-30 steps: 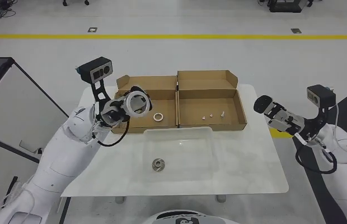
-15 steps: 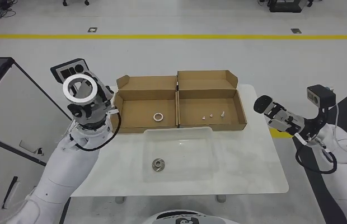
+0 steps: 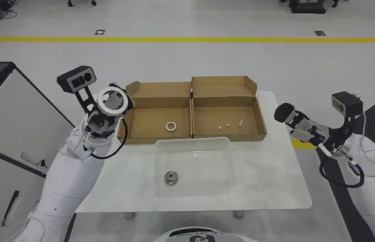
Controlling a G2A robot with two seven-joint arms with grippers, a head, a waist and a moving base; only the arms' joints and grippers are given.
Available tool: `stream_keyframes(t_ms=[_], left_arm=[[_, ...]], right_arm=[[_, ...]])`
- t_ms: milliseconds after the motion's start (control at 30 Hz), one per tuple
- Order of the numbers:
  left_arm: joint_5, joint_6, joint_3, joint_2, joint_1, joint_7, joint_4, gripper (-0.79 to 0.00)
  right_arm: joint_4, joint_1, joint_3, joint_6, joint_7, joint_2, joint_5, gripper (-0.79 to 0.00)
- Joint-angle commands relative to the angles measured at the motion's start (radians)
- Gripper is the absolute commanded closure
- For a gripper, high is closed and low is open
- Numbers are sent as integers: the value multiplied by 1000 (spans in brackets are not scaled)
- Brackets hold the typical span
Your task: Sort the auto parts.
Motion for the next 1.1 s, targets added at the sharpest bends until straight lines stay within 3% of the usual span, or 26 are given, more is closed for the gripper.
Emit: stream_keyframes(t_ms=[0,133,500,767,1067], left_arm=[[68,0,-4,3,-2,0,11,0],[74,0,-5,3,0,0,7,0],[-269,0,3,-22,6,0,-37,0],[-180,15,-14,-22,6,-15,-26,0],[103,9,-27,-1,3,-9,8,0]], right_arm=[[0,0,0,0,0,0,0,-785],[0,0,0,0,0,0,0,-785],[0,0,0,0,0,0,0,-785],[0,0,0,0,0,0,0,-785],[0,0,0,0,0,0,0,-785]])
